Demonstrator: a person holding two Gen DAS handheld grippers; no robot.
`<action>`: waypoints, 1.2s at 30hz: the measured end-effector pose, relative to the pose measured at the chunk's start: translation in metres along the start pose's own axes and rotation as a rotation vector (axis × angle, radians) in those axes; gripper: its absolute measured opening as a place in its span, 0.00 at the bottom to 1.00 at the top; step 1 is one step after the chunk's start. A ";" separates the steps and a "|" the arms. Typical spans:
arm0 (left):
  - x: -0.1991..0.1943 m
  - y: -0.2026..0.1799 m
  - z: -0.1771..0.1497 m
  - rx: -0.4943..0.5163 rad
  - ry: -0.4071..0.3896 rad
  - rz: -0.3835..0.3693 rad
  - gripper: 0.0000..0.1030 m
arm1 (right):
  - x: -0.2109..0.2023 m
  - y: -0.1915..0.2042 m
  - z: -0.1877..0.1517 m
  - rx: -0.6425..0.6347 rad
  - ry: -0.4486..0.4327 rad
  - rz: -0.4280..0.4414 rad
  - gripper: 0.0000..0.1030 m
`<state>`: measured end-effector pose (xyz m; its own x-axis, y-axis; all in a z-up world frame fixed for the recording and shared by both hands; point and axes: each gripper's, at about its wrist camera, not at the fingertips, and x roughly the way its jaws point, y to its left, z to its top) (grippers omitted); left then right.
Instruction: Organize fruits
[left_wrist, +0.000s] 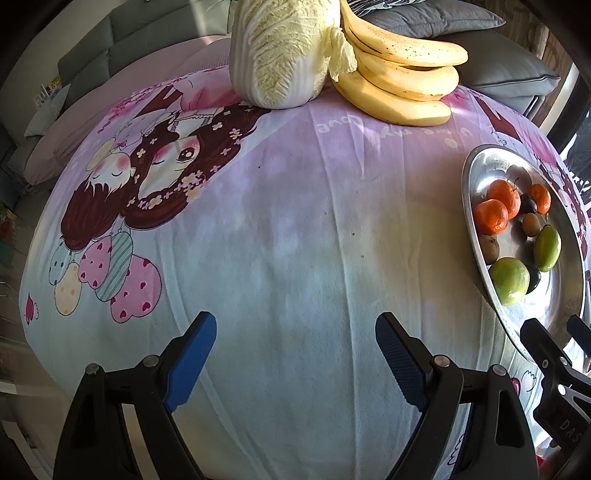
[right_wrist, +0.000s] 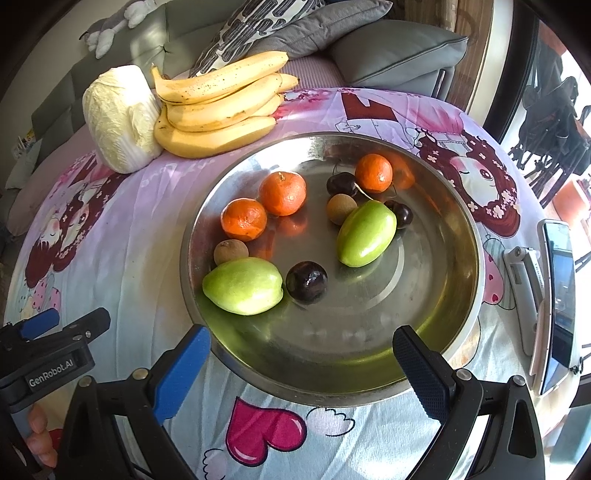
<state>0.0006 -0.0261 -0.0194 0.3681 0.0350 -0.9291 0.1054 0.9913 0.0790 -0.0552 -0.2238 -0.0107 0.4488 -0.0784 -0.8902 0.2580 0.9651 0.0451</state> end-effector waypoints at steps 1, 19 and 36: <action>0.000 0.000 0.000 0.000 0.002 -0.001 0.86 | 0.000 0.000 0.000 0.001 0.001 0.000 0.98; 0.003 -0.001 0.001 -0.002 0.016 -0.002 0.86 | 0.002 0.000 -0.001 -0.001 0.009 -0.001 0.98; 0.003 -0.001 0.001 -0.006 0.013 -0.003 0.86 | 0.003 0.000 -0.002 -0.001 0.010 -0.001 0.98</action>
<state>0.0024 -0.0269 -0.0221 0.3562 0.0336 -0.9338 0.1012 0.9921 0.0743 -0.0553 -0.2238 -0.0139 0.4398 -0.0765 -0.8948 0.2576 0.9653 0.0441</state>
